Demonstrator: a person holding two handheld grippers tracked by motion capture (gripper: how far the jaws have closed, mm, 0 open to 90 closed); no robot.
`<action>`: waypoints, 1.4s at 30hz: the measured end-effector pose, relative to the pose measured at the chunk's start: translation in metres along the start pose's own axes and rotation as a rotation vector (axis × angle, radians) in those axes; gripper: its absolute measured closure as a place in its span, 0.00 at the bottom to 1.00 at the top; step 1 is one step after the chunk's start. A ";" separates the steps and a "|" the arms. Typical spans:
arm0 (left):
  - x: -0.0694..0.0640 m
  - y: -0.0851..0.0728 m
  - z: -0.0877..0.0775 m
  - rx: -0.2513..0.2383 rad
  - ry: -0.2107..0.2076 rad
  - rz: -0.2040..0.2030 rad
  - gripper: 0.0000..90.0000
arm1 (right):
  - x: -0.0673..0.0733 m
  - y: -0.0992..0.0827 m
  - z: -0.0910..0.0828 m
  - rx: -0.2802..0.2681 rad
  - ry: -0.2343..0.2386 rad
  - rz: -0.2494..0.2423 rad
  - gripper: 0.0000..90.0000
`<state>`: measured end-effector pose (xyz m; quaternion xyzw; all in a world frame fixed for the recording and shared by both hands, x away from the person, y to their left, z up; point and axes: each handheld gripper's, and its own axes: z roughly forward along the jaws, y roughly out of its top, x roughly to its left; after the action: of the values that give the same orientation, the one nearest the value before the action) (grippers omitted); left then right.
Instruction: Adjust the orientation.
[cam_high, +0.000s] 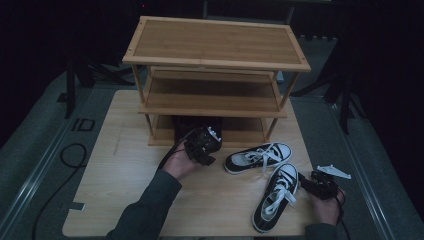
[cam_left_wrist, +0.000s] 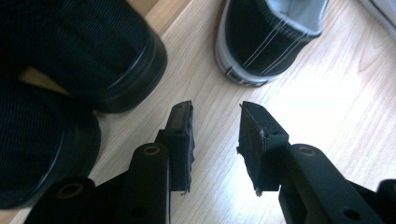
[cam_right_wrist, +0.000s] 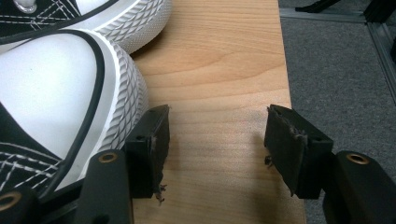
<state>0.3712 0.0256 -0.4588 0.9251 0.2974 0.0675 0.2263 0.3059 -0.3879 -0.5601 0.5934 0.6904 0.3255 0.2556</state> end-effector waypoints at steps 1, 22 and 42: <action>0.000 0.000 0.000 0.000 0.000 0.000 0.73 | 0.000 0.000 0.000 0.000 0.000 0.000 0.44; -0.016 0.040 0.005 -0.021 0.001 0.037 0.74 | 0.000 0.000 0.000 0.000 0.000 0.000 0.45; -0.026 0.063 0.026 -0.003 0.005 0.050 0.74 | 0.000 0.000 0.000 0.000 0.000 0.000 0.45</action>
<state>0.3896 -0.0445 -0.4524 0.9317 0.2745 0.0761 0.2254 0.3059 -0.3879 -0.5601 0.5933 0.6905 0.3256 0.2555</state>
